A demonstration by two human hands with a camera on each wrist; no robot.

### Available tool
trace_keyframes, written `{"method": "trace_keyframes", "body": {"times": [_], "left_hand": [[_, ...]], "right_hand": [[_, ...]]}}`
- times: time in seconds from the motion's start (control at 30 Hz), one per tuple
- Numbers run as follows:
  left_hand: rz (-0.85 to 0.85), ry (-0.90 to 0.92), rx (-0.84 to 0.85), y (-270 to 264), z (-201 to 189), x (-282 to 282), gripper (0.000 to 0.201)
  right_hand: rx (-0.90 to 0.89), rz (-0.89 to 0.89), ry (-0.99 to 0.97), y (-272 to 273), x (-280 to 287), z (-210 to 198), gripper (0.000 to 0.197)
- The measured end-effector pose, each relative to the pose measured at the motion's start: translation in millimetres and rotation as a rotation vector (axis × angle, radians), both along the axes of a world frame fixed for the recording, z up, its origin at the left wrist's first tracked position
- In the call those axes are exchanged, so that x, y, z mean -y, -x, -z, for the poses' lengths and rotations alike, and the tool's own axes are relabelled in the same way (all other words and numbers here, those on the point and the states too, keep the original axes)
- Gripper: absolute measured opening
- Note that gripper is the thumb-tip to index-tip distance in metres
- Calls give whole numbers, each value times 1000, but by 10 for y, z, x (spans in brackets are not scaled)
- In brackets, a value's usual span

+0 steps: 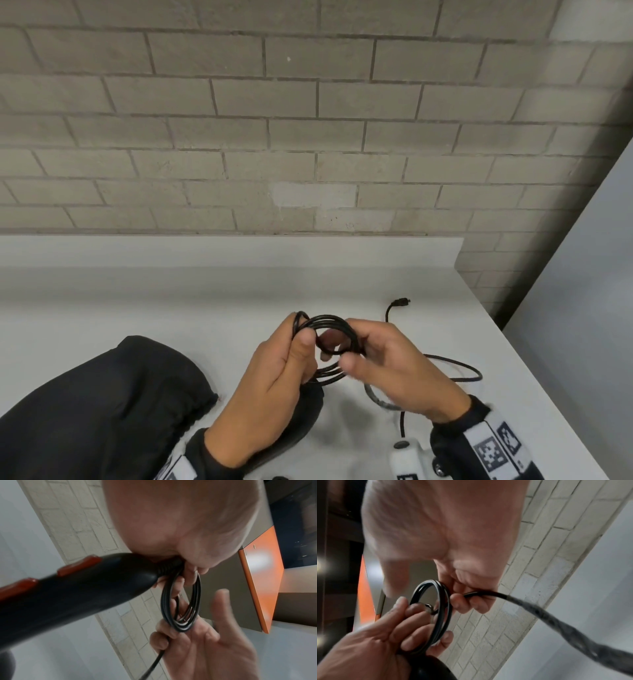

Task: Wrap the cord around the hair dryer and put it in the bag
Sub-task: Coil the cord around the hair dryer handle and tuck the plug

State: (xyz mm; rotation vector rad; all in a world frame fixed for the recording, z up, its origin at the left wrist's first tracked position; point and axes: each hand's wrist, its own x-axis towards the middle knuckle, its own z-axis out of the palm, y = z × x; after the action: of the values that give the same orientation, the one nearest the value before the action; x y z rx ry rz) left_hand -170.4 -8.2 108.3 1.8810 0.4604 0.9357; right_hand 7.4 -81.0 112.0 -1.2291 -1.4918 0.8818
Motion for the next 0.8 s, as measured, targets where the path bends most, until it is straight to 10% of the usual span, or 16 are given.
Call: {"method": "trace_keyframes", "body": {"times": [0.07,0.5,0.7,0.8], "left_hand": [[-49,-14,-24,-3,13,-50,48],[-131,-29,1,-45,12,-73,32],[-296,-15,4,-55,24,-118,41],[-326,4,0,-74,15,-110,47]], "right_hand": [[0,42,32,8,-18,45,10],[-331,-182,49,106,-13,-18,11],[165,486,-375,297,-6,199,55],[574,596,-609,367,5,332,34]]}}
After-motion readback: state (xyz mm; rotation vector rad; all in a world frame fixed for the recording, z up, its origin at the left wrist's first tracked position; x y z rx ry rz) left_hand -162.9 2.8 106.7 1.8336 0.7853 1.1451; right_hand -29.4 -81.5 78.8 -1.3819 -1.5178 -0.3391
